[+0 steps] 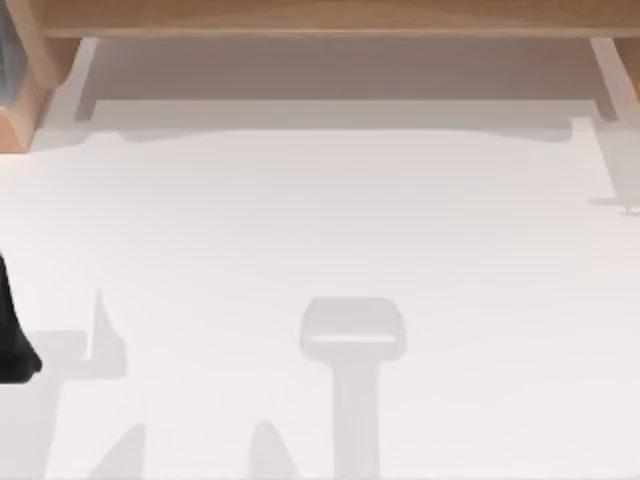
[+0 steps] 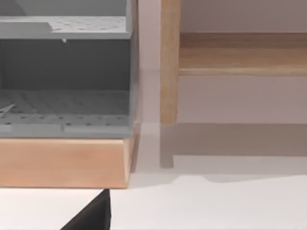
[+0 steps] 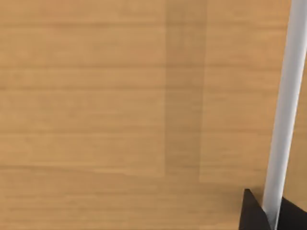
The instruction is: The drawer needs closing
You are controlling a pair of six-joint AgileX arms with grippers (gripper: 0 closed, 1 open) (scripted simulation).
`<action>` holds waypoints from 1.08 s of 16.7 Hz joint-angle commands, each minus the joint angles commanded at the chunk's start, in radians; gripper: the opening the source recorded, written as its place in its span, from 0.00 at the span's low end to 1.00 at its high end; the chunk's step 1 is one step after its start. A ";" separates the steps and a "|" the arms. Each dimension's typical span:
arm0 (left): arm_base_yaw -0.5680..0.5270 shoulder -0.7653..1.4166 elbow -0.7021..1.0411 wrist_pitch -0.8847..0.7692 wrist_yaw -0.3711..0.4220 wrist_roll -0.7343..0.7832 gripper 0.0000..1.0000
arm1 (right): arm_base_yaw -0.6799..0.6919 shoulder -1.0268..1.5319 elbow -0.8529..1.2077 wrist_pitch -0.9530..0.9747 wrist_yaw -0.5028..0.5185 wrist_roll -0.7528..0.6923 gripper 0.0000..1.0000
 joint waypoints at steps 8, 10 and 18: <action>0.000 0.000 0.000 0.000 0.000 0.000 1.00 | 0.041 0.061 0.139 -0.082 0.047 0.000 0.00; 0.000 0.000 0.000 0.000 0.000 0.000 1.00 | 0.064 0.087 0.209 -0.121 0.071 -0.001 0.00; 0.000 0.000 0.000 0.000 0.000 0.000 1.00 | 0.077 0.106 0.255 -0.155 0.088 0.003 0.00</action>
